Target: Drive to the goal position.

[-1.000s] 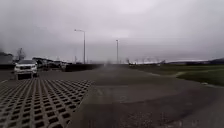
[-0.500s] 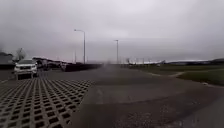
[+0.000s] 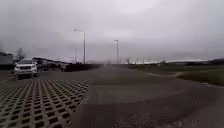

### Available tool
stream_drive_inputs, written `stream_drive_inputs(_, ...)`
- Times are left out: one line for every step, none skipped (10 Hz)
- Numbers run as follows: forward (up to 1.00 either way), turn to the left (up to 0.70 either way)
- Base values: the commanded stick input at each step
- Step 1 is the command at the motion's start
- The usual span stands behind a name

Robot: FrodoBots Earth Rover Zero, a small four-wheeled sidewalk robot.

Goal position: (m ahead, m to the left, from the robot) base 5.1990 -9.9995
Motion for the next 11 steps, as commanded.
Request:
stream_drive_inputs(0.06,0.00)
stream_drive_inputs(0.06,0.00)
stream_drive_inputs(0.05,0.00)
stream_drive_inputs(0.05,0.00)
stream_drive_inputs(0.05,0.00)
stream_drive_inputs(0.06,0.00)
stream_drive_inputs(0.06,0.00)
stream_drive_inputs(0.06,0.00)
stream_drive_inputs(0.06,0.00)
stream_drive_inputs(0.05,0.00)
stream_drive_inputs(0.05,0.00)
